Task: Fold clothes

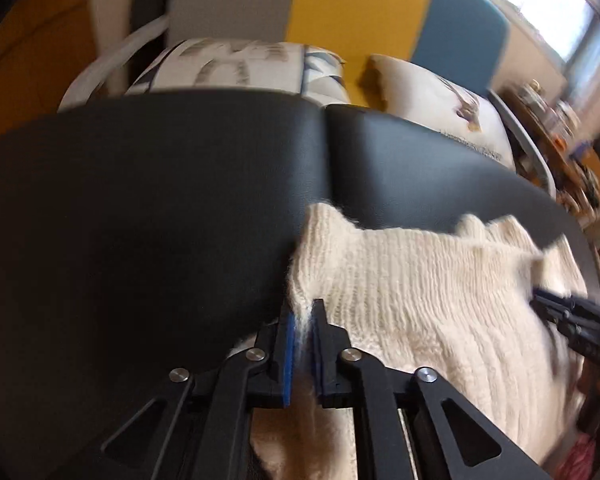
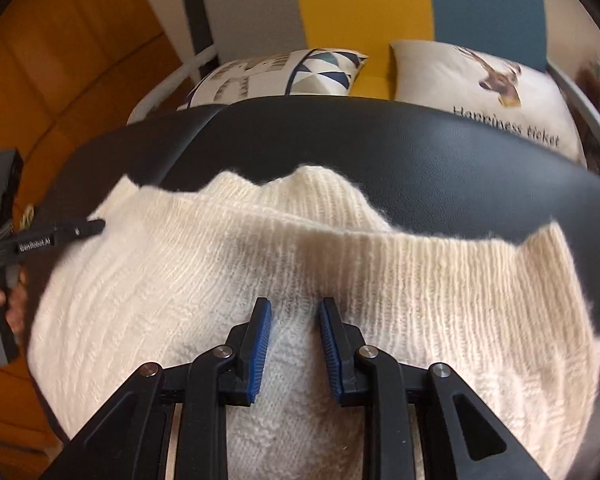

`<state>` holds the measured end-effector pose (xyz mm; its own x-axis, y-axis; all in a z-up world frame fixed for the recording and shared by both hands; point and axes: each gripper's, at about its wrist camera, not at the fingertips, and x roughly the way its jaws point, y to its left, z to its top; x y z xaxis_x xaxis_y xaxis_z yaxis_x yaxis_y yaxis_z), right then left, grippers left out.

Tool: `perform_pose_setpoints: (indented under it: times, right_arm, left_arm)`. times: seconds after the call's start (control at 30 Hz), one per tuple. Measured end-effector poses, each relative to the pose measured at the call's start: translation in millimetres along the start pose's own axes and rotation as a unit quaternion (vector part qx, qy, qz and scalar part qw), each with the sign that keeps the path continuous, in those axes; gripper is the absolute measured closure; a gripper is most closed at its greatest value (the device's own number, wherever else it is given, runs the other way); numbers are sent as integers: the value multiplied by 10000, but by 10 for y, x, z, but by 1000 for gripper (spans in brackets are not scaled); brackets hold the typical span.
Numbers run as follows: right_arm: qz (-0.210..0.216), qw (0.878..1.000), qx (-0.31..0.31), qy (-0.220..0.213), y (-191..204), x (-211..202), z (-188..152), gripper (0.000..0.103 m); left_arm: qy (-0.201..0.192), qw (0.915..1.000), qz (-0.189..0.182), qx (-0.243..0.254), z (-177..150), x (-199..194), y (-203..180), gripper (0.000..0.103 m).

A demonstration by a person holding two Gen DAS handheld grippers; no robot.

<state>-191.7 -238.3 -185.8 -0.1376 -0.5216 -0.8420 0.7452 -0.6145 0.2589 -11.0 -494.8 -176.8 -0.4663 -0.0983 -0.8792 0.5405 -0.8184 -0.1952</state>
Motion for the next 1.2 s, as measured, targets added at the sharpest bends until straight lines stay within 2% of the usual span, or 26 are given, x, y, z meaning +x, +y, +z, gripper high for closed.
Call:
perform_pose_setpoints:
  times: [0.1,0.23,0.37,0.5,0.57,0.67,0.77,0.8,0.87,1.0,1.1,1.17,1.2]
  right_arm:
    - [184,9996,225,-56,-74,-90,-8,79]
    - [621,9961,553,-312,-231,-443,-84,79]
    - [1029,9860,1072,-756,-705,-1128,-417,78]
    - [1305,9787,1298,-913,-1185,-1710,-846,78]
    - [1431,9758,1386,-900,-1296,-1804,-985,77]
    - [1201,9814,1399,-542,-1255,-1632,-1111,77]
    - [996,9841,1464,-155,-1185,-1319,-1206,77]
    - [853,9850,1498,1,-1177,-1212,-1240,77]
    - [850,9835,1588,181,-1197,-1073,-1341,78]
    - [1211,9761,1806,55,-1283,-1158,-1495,81]
    - [1458,9750,1676,-28,-1348,-1303,-1562,77]
    - [1612,9750,1527,-60,-1392,-1362,-1603,77]
    - [1689,9748,1453,-76,-1414,-1391,-1623,77]
  left_arm:
    - [-76,9994,285,-189,12,-149,-16,81]
    - [-639,9963,559,-108,-93,-567,-131,73]
    - [-1058,9944,-29,-74,-347,-927,-272,64]
    - [-885,9950,-341,313,-741,-920,-517,63]
    - [-827,9948,-358,467,-905,-883,-630,63]
    - [-767,9949,-188,624,-1087,-808,-779,63]
    - [-532,9970,7,564,-1157,-606,-785,63]
    - [-494,9976,27,489,-1187,-574,-753,62]
    - [-426,9984,-95,366,-1236,-568,-699,60]
    - [-278,9990,-117,318,-1256,-577,-659,59]
    - [-332,9983,-65,472,-1195,-712,-757,61]
    - [-498,9956,-330,724,-1092,-887,-950,62]
    - [-537,9927,-651,857,-1057,-977,-1070,62]
